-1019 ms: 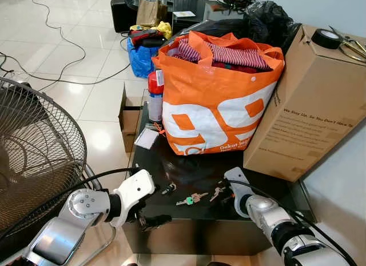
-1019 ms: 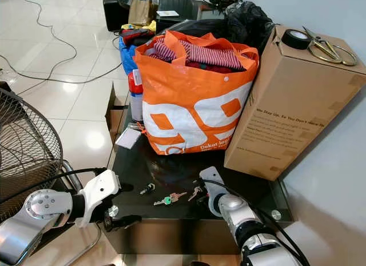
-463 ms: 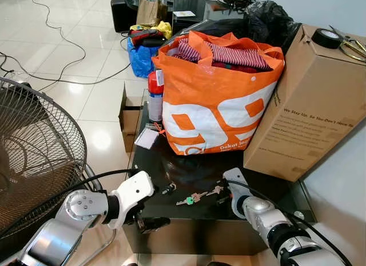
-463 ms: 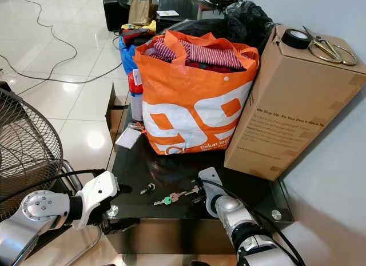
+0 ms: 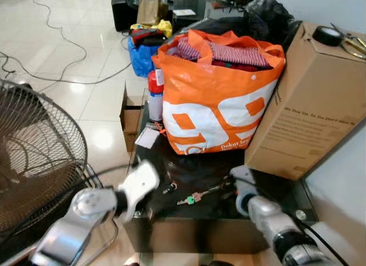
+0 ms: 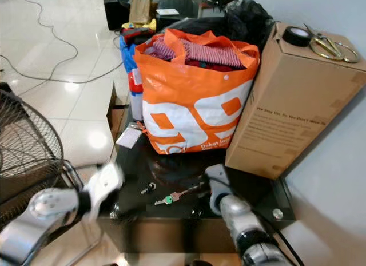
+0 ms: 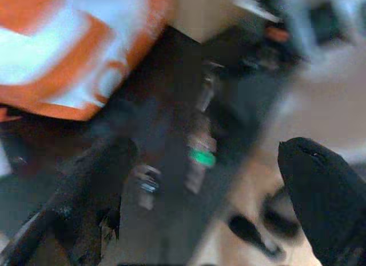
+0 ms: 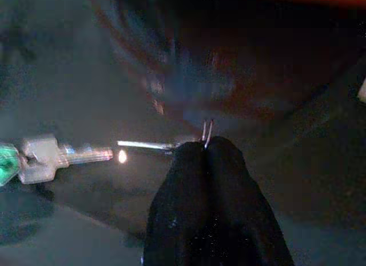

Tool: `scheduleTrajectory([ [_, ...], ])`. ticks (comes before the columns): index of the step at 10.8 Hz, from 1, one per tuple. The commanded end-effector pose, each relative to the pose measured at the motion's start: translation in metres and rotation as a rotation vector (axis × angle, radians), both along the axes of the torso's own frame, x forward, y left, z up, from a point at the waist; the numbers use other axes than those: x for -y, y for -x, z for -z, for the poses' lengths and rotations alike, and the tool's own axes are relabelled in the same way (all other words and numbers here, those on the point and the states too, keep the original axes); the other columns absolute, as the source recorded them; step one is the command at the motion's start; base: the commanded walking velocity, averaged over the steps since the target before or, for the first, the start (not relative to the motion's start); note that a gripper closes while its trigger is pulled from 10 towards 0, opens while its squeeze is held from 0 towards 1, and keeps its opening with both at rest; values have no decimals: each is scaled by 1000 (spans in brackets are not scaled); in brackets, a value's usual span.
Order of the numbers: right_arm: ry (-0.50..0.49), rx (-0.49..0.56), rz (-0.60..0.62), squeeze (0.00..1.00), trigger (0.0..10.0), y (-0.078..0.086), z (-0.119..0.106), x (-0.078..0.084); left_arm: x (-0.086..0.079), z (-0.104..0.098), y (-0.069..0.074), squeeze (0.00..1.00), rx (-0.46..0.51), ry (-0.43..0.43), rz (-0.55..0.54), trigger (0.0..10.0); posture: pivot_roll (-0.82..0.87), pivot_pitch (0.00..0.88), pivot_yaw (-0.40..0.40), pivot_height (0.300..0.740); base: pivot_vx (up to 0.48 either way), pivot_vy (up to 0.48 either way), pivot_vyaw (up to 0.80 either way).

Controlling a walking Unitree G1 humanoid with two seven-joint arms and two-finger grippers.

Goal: Hang keys on a hook

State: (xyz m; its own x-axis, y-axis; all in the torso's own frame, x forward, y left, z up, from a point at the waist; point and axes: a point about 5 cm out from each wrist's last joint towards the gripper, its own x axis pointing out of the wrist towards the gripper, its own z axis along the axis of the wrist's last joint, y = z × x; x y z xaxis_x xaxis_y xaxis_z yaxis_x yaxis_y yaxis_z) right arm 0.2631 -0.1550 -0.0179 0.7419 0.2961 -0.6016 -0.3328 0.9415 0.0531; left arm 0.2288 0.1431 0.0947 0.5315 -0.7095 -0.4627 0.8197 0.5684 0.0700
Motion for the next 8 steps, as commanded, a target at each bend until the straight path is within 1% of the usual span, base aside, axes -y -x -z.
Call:
scheduleTrajectory([
  [1,-32,69,17,0,0,-2,-15,6,-6,-7,-10,0,59,27,-101,10000,-49,0,-29,740,0,0,0],
  [2,-46,132,26,0,0,3,-29,9,-8,-12,-17,0,99,54,-177,10000,-52,0,-21,740,0,0,0],
  [3,-53,173,35,0,0,5,-39,10,-9,-14,-24,0,136,65,-227,10000,-59,0,-10,740,0,0,0],
  [4,-49,309,97,0,0,13,-72,13,-8,-27,-40,0,276,70,-341,10000,-70,0,8,740,0,0,0],
  [5,-44,369,151,0,0,18,-88,16,-6,-33,-47,0,322,75,-388,10000,-72,0,13,740,0,0,0],
  [6,-56,437,269,0,0,25,-106,23,-5,-42,-52,0,361,97,-440,10000,-82,0,22,740,0,0,0],
  [7,-76,466,330,0,0,30,-115,25,-2,-44,-56,0,384,92,-459,10000,-80,0,21,740,0,0,0],
  [8,-81,474,373,0,1098,30,-117,25,-2,-40,-59,0,380,84,-478,10000,-80,0,29,740,0,0,0],
])
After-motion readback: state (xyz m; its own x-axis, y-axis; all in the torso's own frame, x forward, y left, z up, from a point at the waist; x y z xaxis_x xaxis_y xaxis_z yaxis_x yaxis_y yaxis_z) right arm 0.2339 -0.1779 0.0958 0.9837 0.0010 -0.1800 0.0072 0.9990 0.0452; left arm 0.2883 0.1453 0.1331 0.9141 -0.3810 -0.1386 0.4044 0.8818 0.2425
